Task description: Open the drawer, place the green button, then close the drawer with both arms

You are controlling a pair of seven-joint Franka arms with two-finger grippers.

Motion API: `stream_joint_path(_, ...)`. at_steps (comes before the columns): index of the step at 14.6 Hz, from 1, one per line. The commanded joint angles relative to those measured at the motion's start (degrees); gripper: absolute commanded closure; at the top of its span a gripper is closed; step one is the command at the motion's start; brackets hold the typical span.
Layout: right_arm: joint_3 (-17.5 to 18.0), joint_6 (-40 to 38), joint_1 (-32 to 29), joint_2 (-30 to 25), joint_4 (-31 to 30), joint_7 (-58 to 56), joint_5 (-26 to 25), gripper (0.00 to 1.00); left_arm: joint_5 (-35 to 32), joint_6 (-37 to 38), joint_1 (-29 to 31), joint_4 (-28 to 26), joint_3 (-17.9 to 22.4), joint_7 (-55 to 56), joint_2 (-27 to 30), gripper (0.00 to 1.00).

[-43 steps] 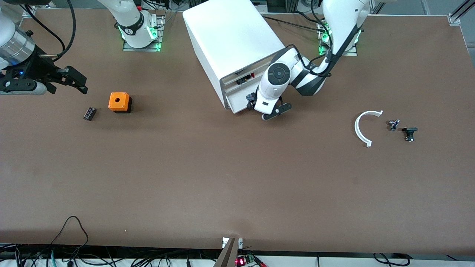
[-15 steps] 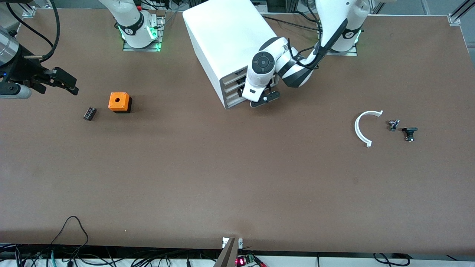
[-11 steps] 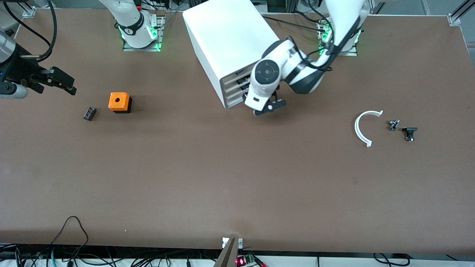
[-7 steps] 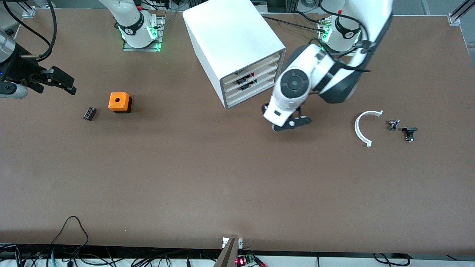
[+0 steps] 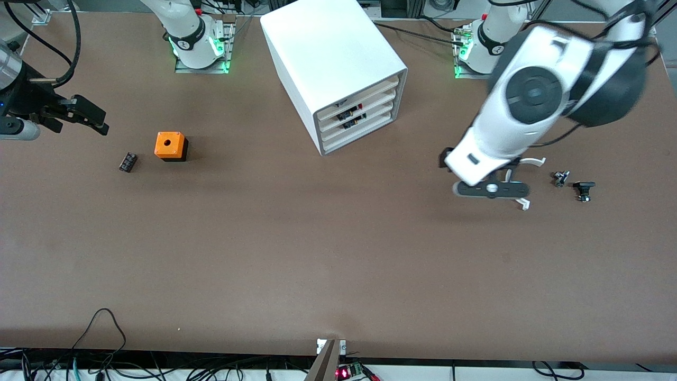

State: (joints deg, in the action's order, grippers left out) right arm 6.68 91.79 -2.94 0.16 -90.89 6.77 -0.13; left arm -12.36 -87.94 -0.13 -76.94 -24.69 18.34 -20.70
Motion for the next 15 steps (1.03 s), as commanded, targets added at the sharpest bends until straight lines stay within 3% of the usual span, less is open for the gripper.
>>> stream_joint_path(1, 0.6, -0.6, -0.7, -0.3, 1.0, -0.6, 0.7, 0.00, 0.0, 0.2, 2.8, -1.6, 2.8, -12.5, 4.6, 0.00)
stream_joint_path(2, 0.7, -0.4, -0.6, -0.3, 1.0, -0.6, 0.7, 0.00, 2.1, -0.3, 1.7, -3.0, 7.2, -15.4, 6.6, 0.00)
stream_joint_path(4, 0.7, -0.2, -0.6, -0.3, 1.0, -0.6, 0.7, 0.00, 9.5, -5.3, 0.2, -11.9, 14.6, -21.0, 13.8, 0.00)
stream_joint_path(7, 0.9, -0.3, -0.6, -0.3, 1.0, -0.6, 0.6, 0.00, 12.5, -19.2, 0.3, -26.9, 19.1, -21.8, 24.7, 0.00)
stream_joint_path(8, 1.0, -0.6, -0.4, -0.4, 1.0, -0.6, 0.5, 0.00, 12.4, -20.6, 0.3, -29.3, 19.2, -21.9, 26.6, 0.00)
stream_joint_path(12, 0.7, -0.2, -0.3, -0.6, 1.0, -0.6, 0.7, 0.00, 11.7, -5.7, 0.6, -21.5, 18.8, -23.0, 23.3, 0.00)
stream_joint_path(15, 0.6, -0.6, -0.4, -0.7, 1.0, -0.6, 0.7, 0.00, 11.7, -6.2, 0.6, -19.4, 18.6, -23.1, 21.5, 0.00)
